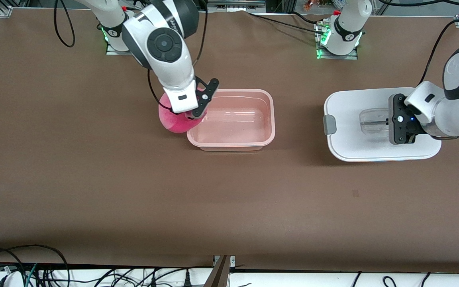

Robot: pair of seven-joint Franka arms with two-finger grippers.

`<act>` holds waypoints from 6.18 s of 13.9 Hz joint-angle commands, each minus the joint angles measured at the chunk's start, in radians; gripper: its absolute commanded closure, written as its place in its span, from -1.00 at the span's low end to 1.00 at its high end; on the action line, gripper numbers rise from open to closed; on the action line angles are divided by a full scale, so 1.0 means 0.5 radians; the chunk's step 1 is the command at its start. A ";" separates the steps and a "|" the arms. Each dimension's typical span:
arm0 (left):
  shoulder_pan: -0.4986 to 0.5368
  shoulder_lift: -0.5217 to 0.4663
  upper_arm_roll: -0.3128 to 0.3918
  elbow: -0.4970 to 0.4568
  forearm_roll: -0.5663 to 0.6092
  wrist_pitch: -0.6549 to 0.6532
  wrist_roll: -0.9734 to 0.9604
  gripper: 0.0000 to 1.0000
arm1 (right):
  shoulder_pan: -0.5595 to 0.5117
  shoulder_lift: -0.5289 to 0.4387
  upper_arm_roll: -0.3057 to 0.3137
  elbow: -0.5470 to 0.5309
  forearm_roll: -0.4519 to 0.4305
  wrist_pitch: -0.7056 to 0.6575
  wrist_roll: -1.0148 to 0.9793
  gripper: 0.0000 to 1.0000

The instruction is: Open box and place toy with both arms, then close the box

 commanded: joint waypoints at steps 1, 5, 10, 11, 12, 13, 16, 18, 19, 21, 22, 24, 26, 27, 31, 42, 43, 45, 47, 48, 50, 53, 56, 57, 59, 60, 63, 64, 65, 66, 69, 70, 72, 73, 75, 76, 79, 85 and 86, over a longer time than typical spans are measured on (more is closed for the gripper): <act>0.010 0.005 -0.017 0.048 0.033 -0.050 0.056 1.00 | 0.116 0.055 -0.011 0.144 -0.053 0.044 0.266 -1.00; 0.007 0.008 -0.017 0.048 0.030 -0.050 0.056 1.00 | 0.203 0.046 -0.014 0.414 -0.059 -0.146 0.763 -1.00; -0.021 0.008 -0.023 0.054 0.024 -0.050 0.013 1.00 | 0.181 0.003 -0.179 0.495 -0.050 -0.330 0.795 -1.00; -0.072 0.008 -0.045 0.054 0.009 -0.047 -0.032 1.00 | 0.178 -0.027 -0.271 0.495 -0.038 -0.364 0.789 -1.00; -0.116 0.011 -0.054 0.054 -0.043 -0.047 -0.091 1.00 | 0.166 -0.052 -0.393 0.495 -0.026 -0.404 0.786 -1.00; -0.171 0.014 -0.069 0.051 -0.122 -0.047 -0.131 1.00 | 0.163 -0.070 -0.522 0.495 -0.022 -0.438 0.786 -1.00; -0.407 0.053 -0.082 0.051 -0.334 -0.022 -0.342 1.00 | 0.163 -0.074 -0.927 0.495 0.020 -0.469 0.801 -1.00; -0.560 0.157 -0.082 0.057 -0.472 0.042 -0.569 1.00 | 0.150 -0.071 -1.145 0.495 0.170 -0.469 0.804 -1.00; -0.664 0.191 -0.082 0.060 -0.506 0.121 -0.649 1.00 | 0.144 -0.071 -1.250 0.495 0.247 -0.472 0.795 -1.00; -0.903 0.253 -0.079 0.057 -0.491 0.308 -0.891 1.00 | 0.111 -0.068 -1.391 0.479 0.303 -0.487 0.780 -1.00; -1.011 0.296 -0.073 0.060 -0.488 0.394 -0.989 1.00 | 0.047 -0.067 -1.398 0.479 0.303 -0.502 0.780 -1.00; -1.143 0.369 -0.070 0.063 -0.482 0.560 -1.063 1.00 | -0.091 -0.064 -1.361 0.461 0.303 -0.512 0.780 -1.00; -1.217 0.412 -0.063 0.063 -0.449 0.683 -1.161 1.00 | -0.287 -0.080 -1.187 0.424 0.303 -0.545 0.804 -1.00; -1.233 0.434 -0.066 0.063 -0.427 0.738 -1.168 1.00 | -0.422 -0.128 -1.056 0.375 0.303 -0.549 0.807 -1.00; -1.288 0.514 -0.066 0.066 -0.424 0.907 -1.171 1.00 | -0.770 -0.361 -0.732 0.039 0.266 -0.518 0.926 -1.00; -1.340 0.572 -0.076 0.063 -0.289 0.963 -1.201 1.00 | -0.905 -0.709 -0.609 -0.226 0.214 -0.456 0.893 -1.00; -1.367 0.569 -0.079 0.063 -0.277 0.963 -1.272 1.00 | -0.905 -0.694 -0.612 -0.208 0.217 -0.478 0.890 -1.00; -1.392 0.572 -0.073 0.060 -0.270 0.963 -1.331 1.00 | -0.905 -0.657 -0.625 -0.165 0.217 -0.518 0.890 -1.00; -1.392 0.588 -0.070 0.060 -0.270 0.963 -1.328 1.00 | -0.905 -0.641 -0.622 -0.156 0.217 -0.515 0.893 -1.00; -1.389 0.588 -0.063 0.060 -0.252 0.966 -1.324 1.00 | -0.905 -0.629 -0.625 -0.156 0.217 -0.515 0.899 -1.00; -1.380 0.588 -0.060 0.060 -0.234 0.966 -1.318 1.00 | -0.902 -0.629 -0.622 -0.156 0.226 -0.509 0.908 -1.00; -1.371 0.578 -0.057 0.066 -0.237 0.966 -1.330 1.00 | -0.890 -0.626 -0.616 -0.156 0.226 -0.493 0.921 -1.00; -1.368 0.578 -0.054 0.069 -0.237 1.008 -1.340 1.00 | -0.890 -0.620 -0.616 -0.134 0.229 -0.490 0.918 -1.00; -1.365 0.578 -0.054 0.069 -0.237 1.012 -1.340 1.00 | -0.890 -0.620 -0.616 -0.134 0.229 -0.490 0.918 -1.00; -1.358 0.581 -0.054 0.069 -0.237 1.015 -1.343 1.00 | -0.890 -0.620 -0.613 -0.134 0.229 -0.487 0.918 -1.00; -1.362 0.581 -0.054 0.069 -0.237 1.015 -1.343 1.00 | -0.890 -0.617 -0.613 -0.128 0.229 -0.487 0.915 -1.00; -1.368 0.575 -0.054 0.066 -0.231 1.015 -1.343 -0.34 | -0.893 -0.617 -0.616 -0.128 0.229 -0.487 0.908 -1.00; -1.368 0.563 -0.054 0.066 -0.230 1.012 -1.358 -0.99 | -0.893 -0.617 -0.616 -0.125 0.229 -0.487 0.908 -1.00; -1.365 0.542 -0.054 0.066 -0.230 1.009 -1.370 -1.00 | -0.890 -0.617 -0.616 -0.125 0.229 -0.487 0.908 -1.00; -1.355 0.508 -0.057 0.063 -0.230 0.990 -1.383 -1.00 | -0.890 -0.617 -0.616 -0.125 0.232 -0.487 0.908 -1.00; -1.328 0.318 -0.045 0.057 -0.231 0.688 -1.679 -1.00 | -0.887 -0.614 -0.612 -0.125 0.232 -0.484 0.911 -1.00; -1.322 0.248 -0.039 0.057 -0.221 0.565 -1.829 -1.00 | -0.890 -0.611 -0.613 -0.125 0.235 -0.481 0.908 -1.00; -1.294 0.113 -0.014 0.060 -0.090 0.326 -2.020 -1.00 | -0.890 -0.614 -0.613 -0.125 0.232 -0.481 0.911 -1.00; -1.261 0.057 -0.011 0.060 0.005 0.288 -2.054 -1.00 | -0.890 -0.611 -0.613 -0.125 0.232 -0.481 0.908 -1.00; -1.147 -0.016 -0.008 0.066 0.137 0.282 -2.055 -1.00 | -0.887 -0.611 -0.609 -0.125 0.229 -0.481 0.908 -1.00; -1.050 -0.050 -0.011 0.069 0.132 0.282 -2.061 -1.00 | -0.890 -0.604 -0.609 -0.125 0.229 -0.481 0.908 -1.00; -0.813 -0.106 -0.008 0.078 0.122 0.217 -2.103 -1.00 | -0.890 -0.598 -0.613 -0.101 0.226 -0.481 0.905 -1.00; -0.497 -0.225 0.090 0.129 0.150 0.177 -2.690 -1.00 | -0.887 -0.577 -0.609 -0.101 0.223 -0.481 0.905 -1.00; -0.393 -0.253 0.087 0.082 0.138 0.202 -2.705 -1.00 | -0.887 -0.577 -0.609 -0.098 0.223 -0.484 0.905 -1.00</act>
